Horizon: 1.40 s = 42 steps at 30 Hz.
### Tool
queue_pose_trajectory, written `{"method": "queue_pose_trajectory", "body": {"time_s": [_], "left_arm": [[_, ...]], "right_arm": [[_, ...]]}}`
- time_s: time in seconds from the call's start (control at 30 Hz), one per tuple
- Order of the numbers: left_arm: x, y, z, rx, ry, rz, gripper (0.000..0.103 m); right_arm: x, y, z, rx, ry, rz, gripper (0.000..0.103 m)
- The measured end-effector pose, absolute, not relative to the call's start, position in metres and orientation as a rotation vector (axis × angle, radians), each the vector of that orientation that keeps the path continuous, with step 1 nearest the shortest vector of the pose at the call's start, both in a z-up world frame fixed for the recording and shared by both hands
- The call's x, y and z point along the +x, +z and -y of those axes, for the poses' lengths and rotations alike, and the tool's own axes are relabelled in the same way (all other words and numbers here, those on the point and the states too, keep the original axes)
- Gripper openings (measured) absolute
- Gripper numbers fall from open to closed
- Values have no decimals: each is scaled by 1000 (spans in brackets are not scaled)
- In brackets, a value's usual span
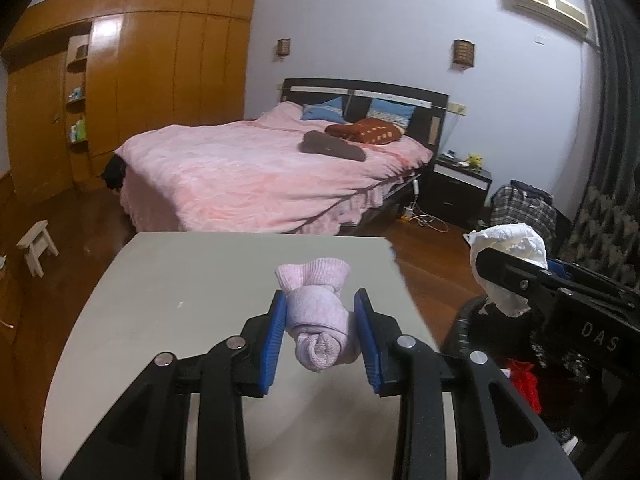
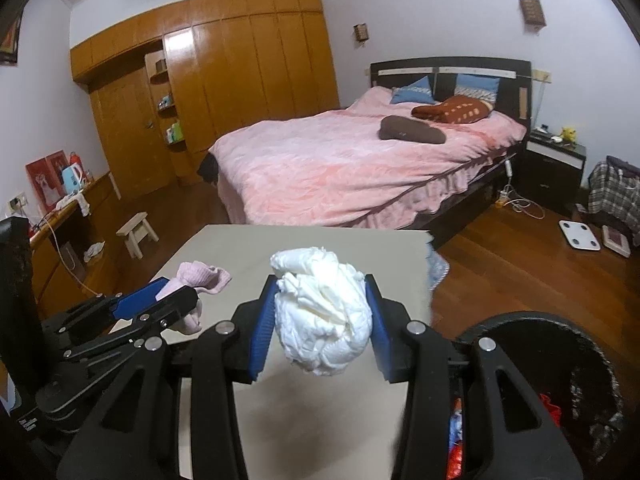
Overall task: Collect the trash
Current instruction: 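Carry the pink sock and white tissue over the bin with both tools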
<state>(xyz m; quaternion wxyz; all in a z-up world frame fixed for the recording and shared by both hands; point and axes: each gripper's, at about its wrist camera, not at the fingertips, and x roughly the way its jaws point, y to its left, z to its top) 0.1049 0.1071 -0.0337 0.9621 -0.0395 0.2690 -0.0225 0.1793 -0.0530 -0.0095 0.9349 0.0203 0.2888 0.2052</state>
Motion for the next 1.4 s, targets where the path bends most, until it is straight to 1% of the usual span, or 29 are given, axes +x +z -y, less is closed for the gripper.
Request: {"method": "queue_pose_trajectory", "body": {"time_s": [0.47, 1.4], "left_arm": [[93, -25, -32, -34, -168, -523, 35], [103, -45, 105, 68, -436, -543, 35]], "right_arm": [[141, -4, 132, 60, 287, -559, 41], [104, -38, 268, 130, -5, -584, 41]]}}
